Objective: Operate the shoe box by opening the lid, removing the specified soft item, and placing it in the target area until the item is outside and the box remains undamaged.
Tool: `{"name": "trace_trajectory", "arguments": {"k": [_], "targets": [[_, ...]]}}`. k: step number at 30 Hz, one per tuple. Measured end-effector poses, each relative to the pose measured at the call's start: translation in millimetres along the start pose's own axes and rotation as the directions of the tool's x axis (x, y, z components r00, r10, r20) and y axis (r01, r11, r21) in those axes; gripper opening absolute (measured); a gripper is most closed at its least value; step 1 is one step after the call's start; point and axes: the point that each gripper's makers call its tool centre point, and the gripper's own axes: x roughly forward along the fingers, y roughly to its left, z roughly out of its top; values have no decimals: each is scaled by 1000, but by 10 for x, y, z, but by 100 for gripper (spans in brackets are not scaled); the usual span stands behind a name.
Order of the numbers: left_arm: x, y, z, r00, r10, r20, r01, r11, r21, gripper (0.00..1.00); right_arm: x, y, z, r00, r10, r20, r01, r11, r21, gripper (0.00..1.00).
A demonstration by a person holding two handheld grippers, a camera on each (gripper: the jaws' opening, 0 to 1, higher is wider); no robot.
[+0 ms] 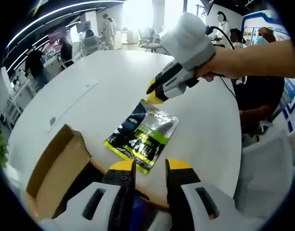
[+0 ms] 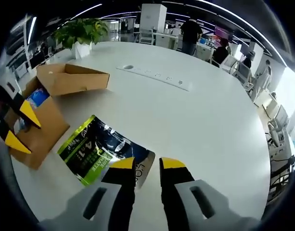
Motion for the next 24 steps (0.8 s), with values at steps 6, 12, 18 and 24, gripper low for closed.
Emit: {"name": "trace_trajectory", "arguments": {"k": [6, 12, 18, 24], "targets": [[-162, -1, 18, 999, -15, 32, 15, 1000, -9, 26, -98, 120, 78, 999, 41, 24, -40, 998, -56, 25], [-310, -49, -11, 996, -74, 56, 76, 997, -31, 26, -199, 348, 143, 991, 133, 28, -129, 985, -116, 28], [-405, 15, -72, 995, -72, 72, 74, 997, -30, 27, -324, 496, 272, 982, 180, 54, -171, 974, -149, 30], [-505, 76, -83, 991, -81, 106, 82, 997, -1, 28, -421, 722, 486, 965, 245, 99, -227, 960, -167, 36]]}}
